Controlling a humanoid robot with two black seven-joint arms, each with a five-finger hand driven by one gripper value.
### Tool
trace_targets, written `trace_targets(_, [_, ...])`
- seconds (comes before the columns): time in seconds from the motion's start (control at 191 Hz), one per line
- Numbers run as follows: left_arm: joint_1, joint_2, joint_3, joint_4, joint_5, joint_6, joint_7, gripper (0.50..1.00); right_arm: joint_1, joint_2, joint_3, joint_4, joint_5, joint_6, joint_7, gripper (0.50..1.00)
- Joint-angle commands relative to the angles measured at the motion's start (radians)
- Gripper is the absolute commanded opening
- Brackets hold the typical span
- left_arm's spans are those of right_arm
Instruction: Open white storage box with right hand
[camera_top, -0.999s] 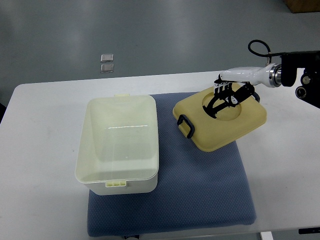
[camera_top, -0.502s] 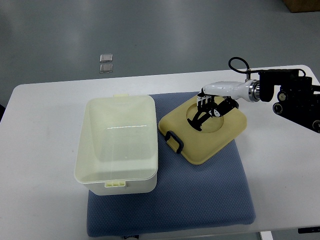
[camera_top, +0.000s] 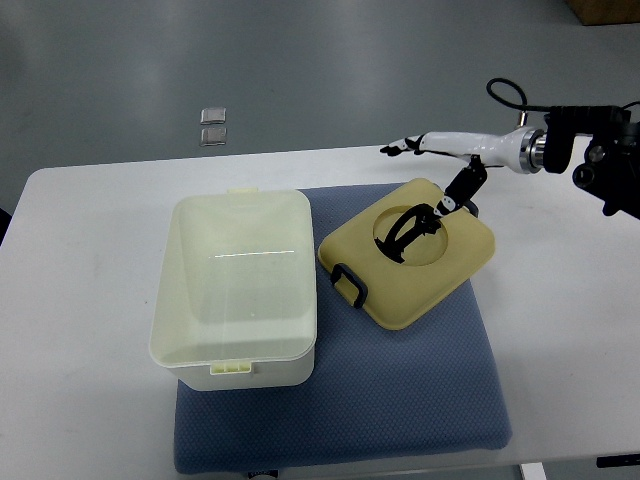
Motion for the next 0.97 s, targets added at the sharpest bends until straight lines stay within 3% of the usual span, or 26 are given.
trace_targets(0.0, [0.000, 0.000, 0.000, -0.002, 0.000, 0.000, 0.000, 1.000, -0.020, 0.015, 0.115, -0.088, 0.222, -0.005, -0.030, 0.946])
trace_targets(0.136, [0.000, 0.000, 0.000, -0.005, 0.000, 0.000, 0.000, 1.000, -0.066, 0.116, 0.229, -0.205, 0.632, -0.070, -0.115, 0.946])
trace_targets(0.225, [0.000, 0.000, 0.000, -0.005, 0.000, 0.000, 0.000, 1.000, -0.085, 0.182, 0.275, -0.256, 0.937, -0.154, -0.185, 0.946])
trace_targets(0.293, [0.000, 0.000, 0.000, -0.005, 0.000, 0.000, 0.000, 1.000, -0.086, 0.205, 0.276, -0.277, 1.090, -0.206, -0.190, 0.946])
trace_targets(0.387, [0.000, 0.000, 0.000, -0.005, 0.000, -0.002, 0.000, 1.000, -0.091, 0.232, 0.276, -0.302, 1.283, -0.258, -0.182, 0.946])
trace_targets(0.481, [0.000, 0.000, 0.000, -0.006, 0.000, -0.002, 0.000, 1.000, -0.105, 0.285, 0.278, -0.311, 1.403, -0.257, -0.144, 0.946])
trace_targets(0.696, [0.000, 0.000, -0.002, -0.009, 0.000, 0.000, 0.000, 1.000, -0.154, 0.334, 0.278, -0.311, 1.432, -0.248, -0.061, 0.948])
trace_targets(0.968, [0.000, 0.000, -0.002, -0.011, 0.000, 0.000, 0.000, 1.000, -0.163, 0.343, 0.278, -0.311, 1.432, -0.238, -0.021, 0.948])
